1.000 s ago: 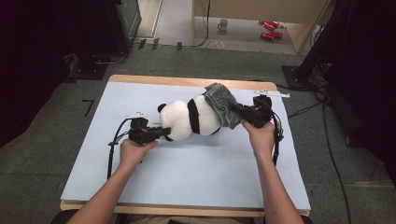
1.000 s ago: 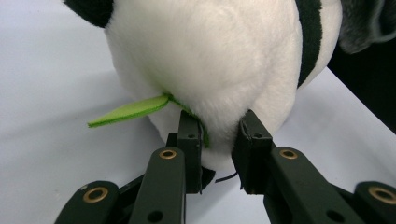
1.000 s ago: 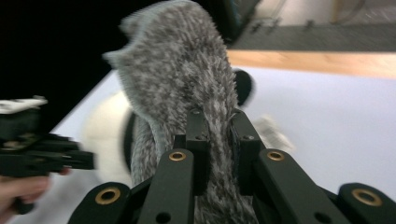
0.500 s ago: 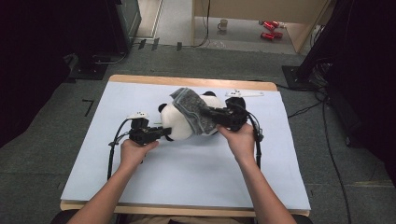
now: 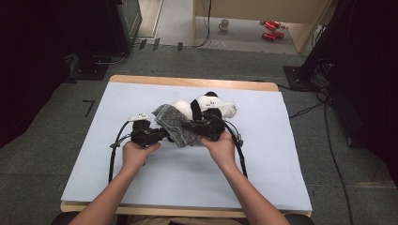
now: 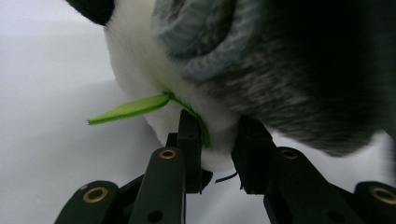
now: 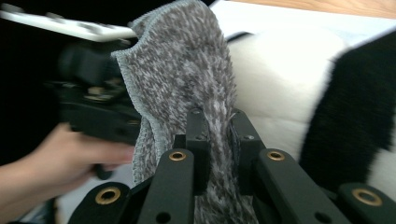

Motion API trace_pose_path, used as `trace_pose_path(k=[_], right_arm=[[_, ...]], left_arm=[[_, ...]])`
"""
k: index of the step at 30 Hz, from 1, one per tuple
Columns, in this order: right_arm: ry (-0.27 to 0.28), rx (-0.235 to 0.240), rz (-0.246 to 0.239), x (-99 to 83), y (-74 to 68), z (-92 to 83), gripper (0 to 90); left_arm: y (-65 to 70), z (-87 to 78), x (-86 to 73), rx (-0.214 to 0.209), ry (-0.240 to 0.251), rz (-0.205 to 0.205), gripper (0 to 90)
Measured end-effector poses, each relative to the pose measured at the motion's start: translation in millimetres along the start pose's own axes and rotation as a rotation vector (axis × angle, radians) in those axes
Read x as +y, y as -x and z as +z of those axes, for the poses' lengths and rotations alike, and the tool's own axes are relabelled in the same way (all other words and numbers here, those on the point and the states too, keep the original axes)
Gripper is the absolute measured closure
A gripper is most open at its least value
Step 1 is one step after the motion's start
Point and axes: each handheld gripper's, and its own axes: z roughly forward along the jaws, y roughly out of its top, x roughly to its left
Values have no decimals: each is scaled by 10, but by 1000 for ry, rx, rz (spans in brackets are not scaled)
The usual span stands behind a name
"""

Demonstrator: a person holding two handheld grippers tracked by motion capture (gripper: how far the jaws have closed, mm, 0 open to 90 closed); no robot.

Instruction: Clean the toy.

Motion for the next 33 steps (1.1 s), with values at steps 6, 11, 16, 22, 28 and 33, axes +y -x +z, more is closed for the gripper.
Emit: trace_pose_path(k=[6, 11, 16, 22, 28, 33], right_arm=[[-2, -78, 3, -53, 171, 45, 809], [-11, -138, -32, -37, 220, -16, 809], [2, -180, -7, -8, 360, -160, 810], [28, -205, 7, 33, 458, -310, 811], [68, -241, 45, 53, 618, -497, 810], [97, -298, 82, 44, 780, -638, 811]], left_arm=[[1, 7, -7, 3, -9, 14, 749], [-18, 2, -3, 7, -17, 2, 750], [-26, 5, 3, 18, -17, 16, 751], [-52, -2, 9, 14, -27, 10, 751], [-71, -5, 14, 8, -34, 4, 753], [-101, -7, 14, 11, -44, -1, 754]])
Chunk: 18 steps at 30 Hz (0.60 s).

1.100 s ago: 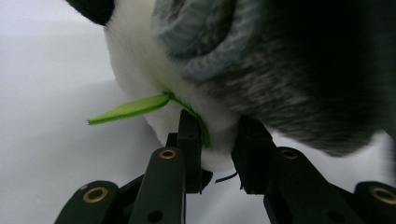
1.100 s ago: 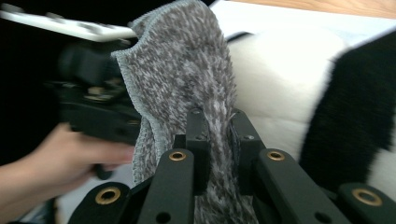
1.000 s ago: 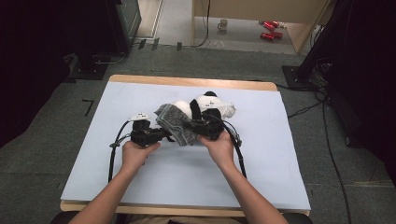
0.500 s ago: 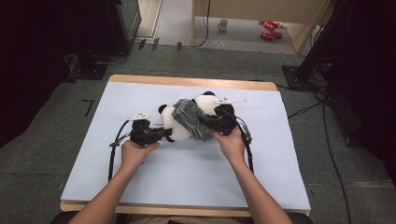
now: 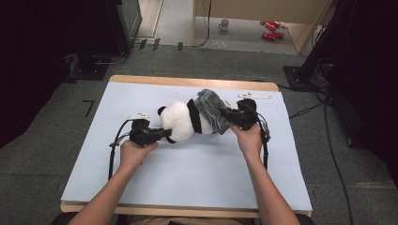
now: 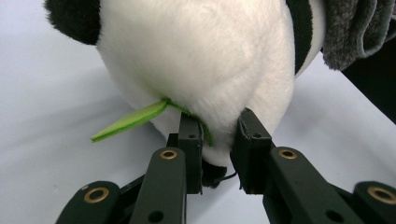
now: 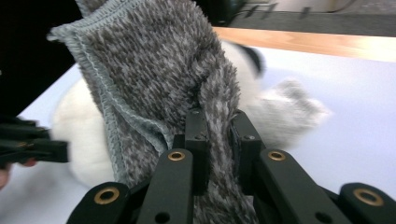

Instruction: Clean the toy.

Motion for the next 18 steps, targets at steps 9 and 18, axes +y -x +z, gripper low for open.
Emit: trace_pose_path(k=[9, 18], right_arm=[[3, -13, 104, -110, 396, 3, 809], [-57, 95, 107, -146, 374, 103, 830]], left_arm=[[-28, 3, -3, -9, -8, -7, 758], [-39, -23, 16, -104, -8, -31, 784]])
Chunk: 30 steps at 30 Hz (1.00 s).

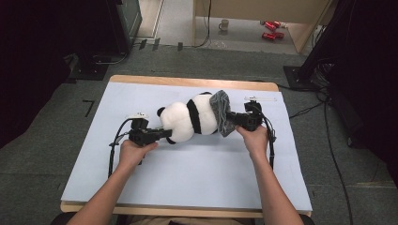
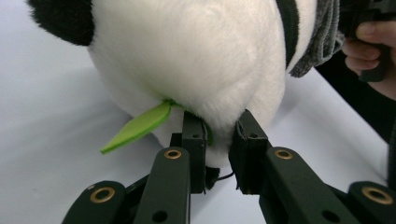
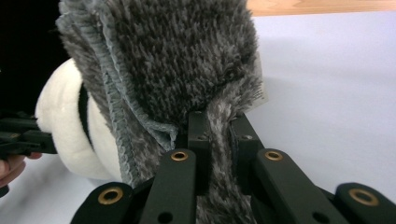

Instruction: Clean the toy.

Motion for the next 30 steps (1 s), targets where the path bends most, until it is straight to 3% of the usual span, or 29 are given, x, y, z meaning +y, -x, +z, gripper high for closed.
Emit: trace_pose_path(k=[3, 5, 7, 9, 12, 15, 18, 21, 26, 30], right_arm=[[-1, 21, -8, 19, -29, -41, 830], [2, 47, -11, 34, -54, -86, 829], [-10, 62, -24, 51, -104, -125, 829], [-28, 45, -44, 73, -155, -140, 828], [2, 51, -54, 100, -226, -173, 828], [22, 82, -95, 134, -369, -187, 827], [4, 50, -139, 112, -463, -94, 824], [4, 9, -139, 72, -421, 15, 823], [31, -28, -124, 71, -334, 57, 820], [42, -28, -120, 93, -319, 86, 811]], left_arm=[[-7, -71, 38, -87, 1, -30, 787], [6, -114, 68, -110, -25, -16, 787], [32, -147, 86, -85, -48, 8, 785], [24, -158, 80, -55, -60, 12, 785], [-18, -149, 69, -18, -56, -6, 782], [-48, -136, 59, 15, -42, 16, 774], [-69, -128, 45, 48, -43, 27, 754], [-77, -136, 28, 69, -34, 47, 695], [-36, -168, 6, 110, 0, 146, 544], [-31, -197, -31, 91, 26, 165, 440]])
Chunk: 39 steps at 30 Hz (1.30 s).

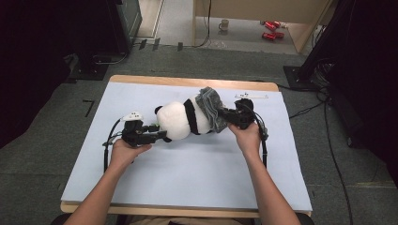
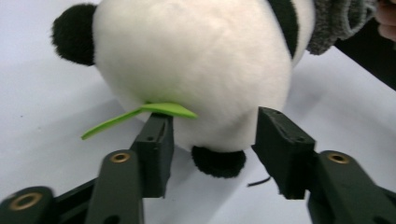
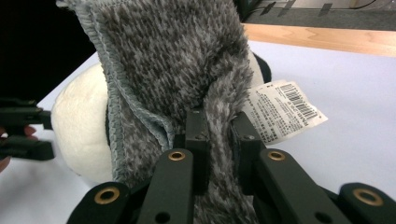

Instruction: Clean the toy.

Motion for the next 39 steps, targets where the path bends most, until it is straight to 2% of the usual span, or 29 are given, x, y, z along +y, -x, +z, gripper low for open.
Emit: trace_pose_path(k=[4, 6, 12, 15, 17, 20, 22, 23, 25, 28, 30, 34, 39], right_arm=[[8, -5, 5, 30, 6, 36, 807], [7, -6, 10, 45, 17, 44, 805], [15, -6, 24, 75, 56, 76, 802], [18, -13, 26, 86, 63, 84, 801], [21, -16, 27, 87, 63, 88, 801], [27, -9, 22, 89, 48, 80, 802], [42, 5, 29, 106, 19, 34, 807], [52, 13, 24, 123, -10, -2, 810], [65, 28, 11, 155, -78, -62, 814], [78, 51, -7, 187, -181, -115, 816], [80, 84, -19, 198, -289, -129, 816], [67, 149, -44, 177, -511, -87, 817], [22, 236, -54, 75, -764, 63, 817]], left_arm=[[-7, -21, -46, 2, 10, -14, 406], [-26, -13, -80, 8, -2, -30, 403], [-42, 49, -140, 11, -26, -31, 420], [-56, 117, -164, 6, -58, -47, 463], [-63, 167, -174, -8, -71, -73, 507], [-58, 222, -175, -12, -83, -107, 645], [-47, 230, -165, -10, -89, -113, 724], [-43, 227, -160, -8, -88, -112, 781], [-33, 212, -146, -2, -78, -108, 834], [-8, 197, -113, -12, -62, -111, 857], [25, 185, -82, -23, -51, -102, 863], [71, 156, -35, -47, -32, -102, 866], [119, 148, -6, -50, -31, -89, 866]])
